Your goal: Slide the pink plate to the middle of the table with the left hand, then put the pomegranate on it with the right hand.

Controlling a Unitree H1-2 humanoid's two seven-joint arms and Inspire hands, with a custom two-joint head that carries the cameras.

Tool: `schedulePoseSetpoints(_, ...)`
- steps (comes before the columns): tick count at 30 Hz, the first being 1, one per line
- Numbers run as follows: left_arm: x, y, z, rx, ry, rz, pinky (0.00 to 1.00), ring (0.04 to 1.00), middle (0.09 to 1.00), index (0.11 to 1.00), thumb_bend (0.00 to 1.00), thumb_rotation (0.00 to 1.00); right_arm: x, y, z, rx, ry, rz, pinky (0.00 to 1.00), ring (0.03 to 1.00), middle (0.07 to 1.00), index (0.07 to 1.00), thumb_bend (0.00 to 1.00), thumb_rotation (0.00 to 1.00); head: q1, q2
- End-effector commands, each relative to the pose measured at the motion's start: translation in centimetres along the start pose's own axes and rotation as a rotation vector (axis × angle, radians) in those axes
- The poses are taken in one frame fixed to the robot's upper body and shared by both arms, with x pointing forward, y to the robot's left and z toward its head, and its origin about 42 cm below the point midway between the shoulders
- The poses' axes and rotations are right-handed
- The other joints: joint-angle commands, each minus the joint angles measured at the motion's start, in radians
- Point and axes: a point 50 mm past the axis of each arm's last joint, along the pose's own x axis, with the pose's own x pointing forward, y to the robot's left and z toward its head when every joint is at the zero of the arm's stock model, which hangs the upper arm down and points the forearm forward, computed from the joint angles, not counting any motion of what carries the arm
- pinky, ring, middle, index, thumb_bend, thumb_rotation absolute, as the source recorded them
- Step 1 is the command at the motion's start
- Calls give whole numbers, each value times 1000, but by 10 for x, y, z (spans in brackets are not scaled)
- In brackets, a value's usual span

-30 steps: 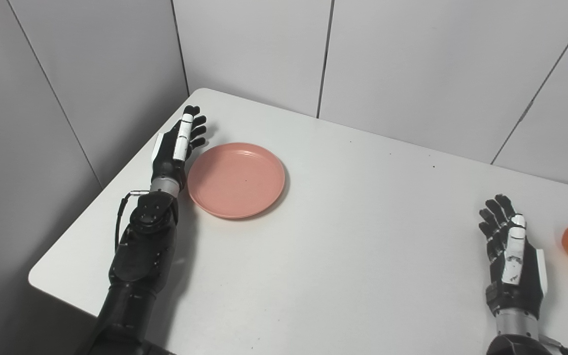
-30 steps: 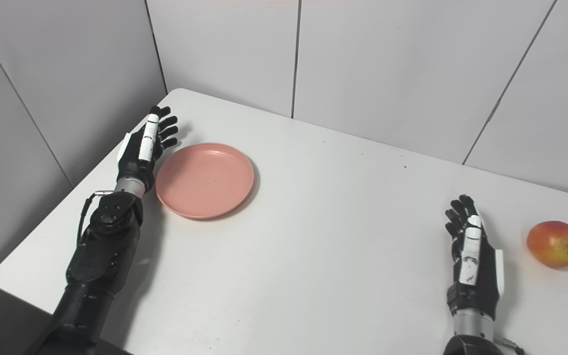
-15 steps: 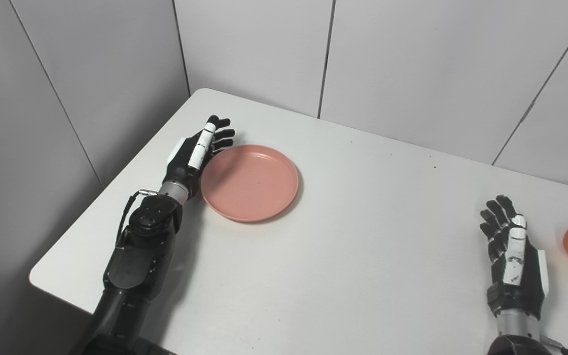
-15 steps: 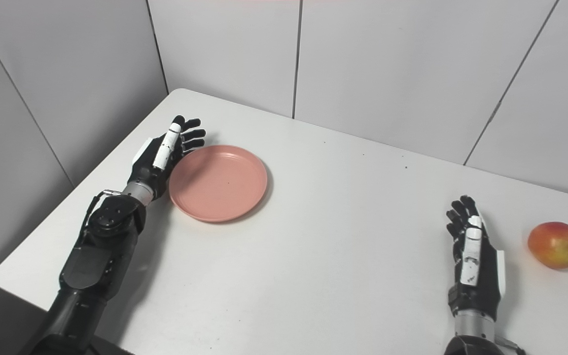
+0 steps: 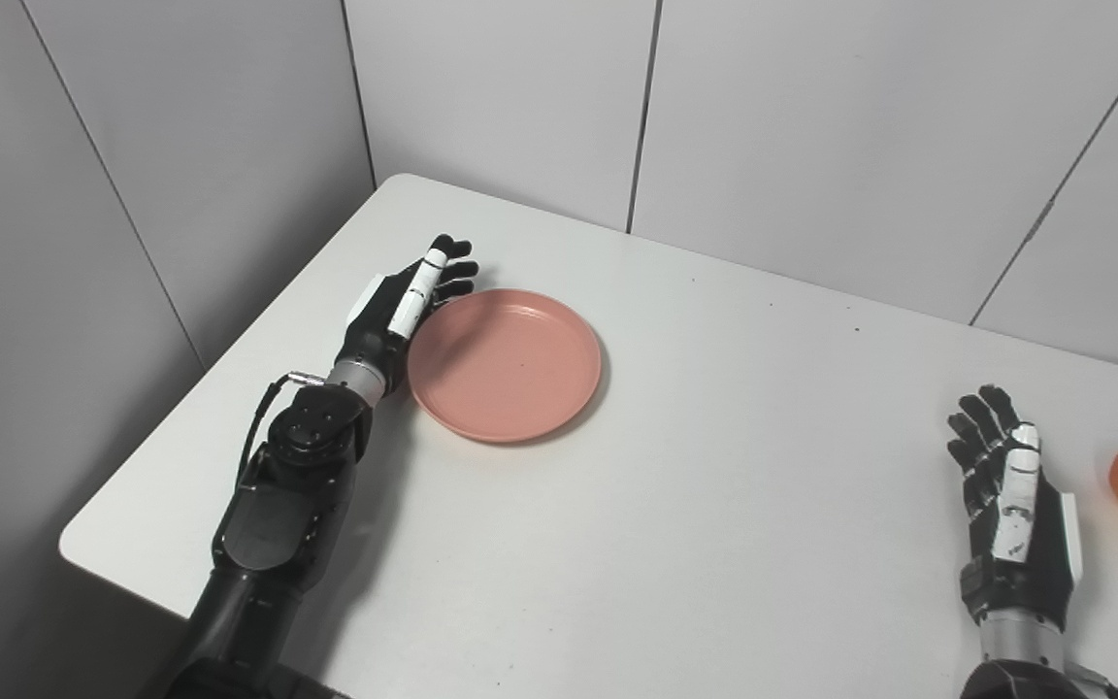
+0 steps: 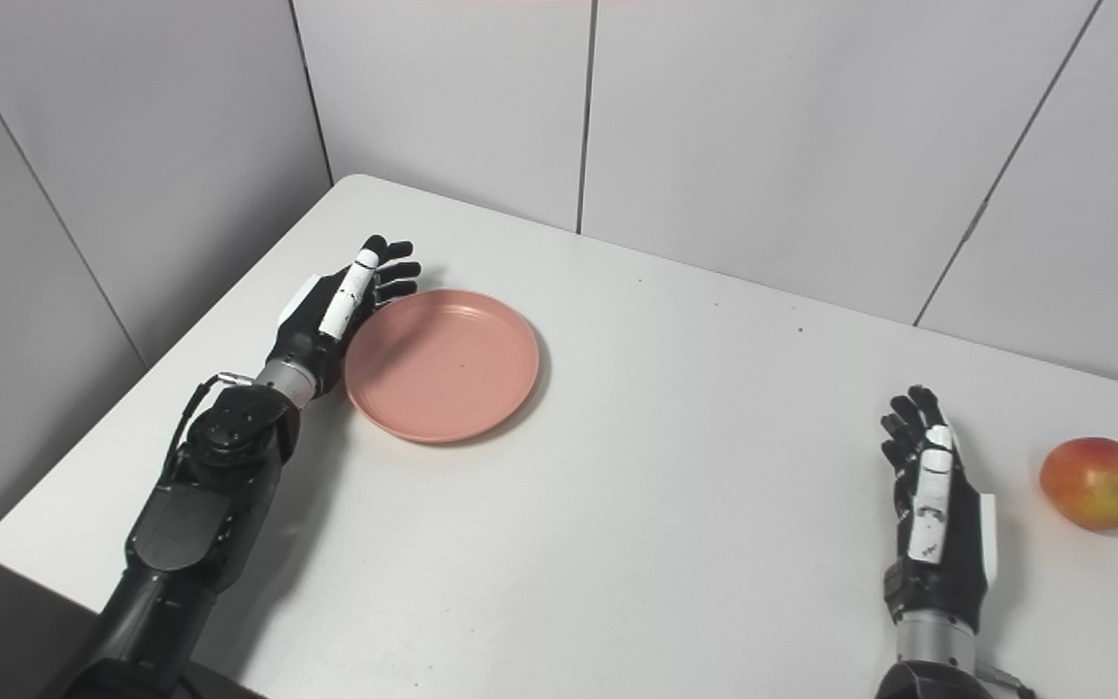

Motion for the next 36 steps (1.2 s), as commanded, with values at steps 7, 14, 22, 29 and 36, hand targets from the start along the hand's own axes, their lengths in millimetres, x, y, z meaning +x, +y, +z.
schedulePoseSetpoints(7, 9, -25, 20, 26, -81, -20, 866, 864, 869, 855, 601, 1000, -9, -3, -10, -1, 8, -8, 940, 901, 894, 895, 523, 994, -16, 5)
schedulePoseSetpoints(14, 11, -37, 16, 50, -83, -18, 866, 864, 879, 857, 620, 1000, -7, 0, -10, 2, 9, -11, 929, 893, 886, 889, 508, 982, -34, 8)
schedulePoseSetpoints(22, 8, -45, 20, 81, -73, -42, 861, 875, 883, 869, 609, 1000, -8, 3, -10, -13, 6, -6, 913, 891, 887, 890, 531, 994, -59, 15)
schedulePoseSetpoints(29, 5, -57, 20, 148, -73, -75, 847, 872, 877, 867, 594, 1000, -8, 8, -9, 5, 10, -13, 909, 890, 888, 890, 523, 970, -78, 21)
schedulePoseSetpoints(36, 2, -73, 24, 132, -57, -106, 910, 902, 897, 892, 629, 1000, -8, 9, -10, 4, 10, -10, 915, 894, 892, 893, 545, 972, -98, 29)
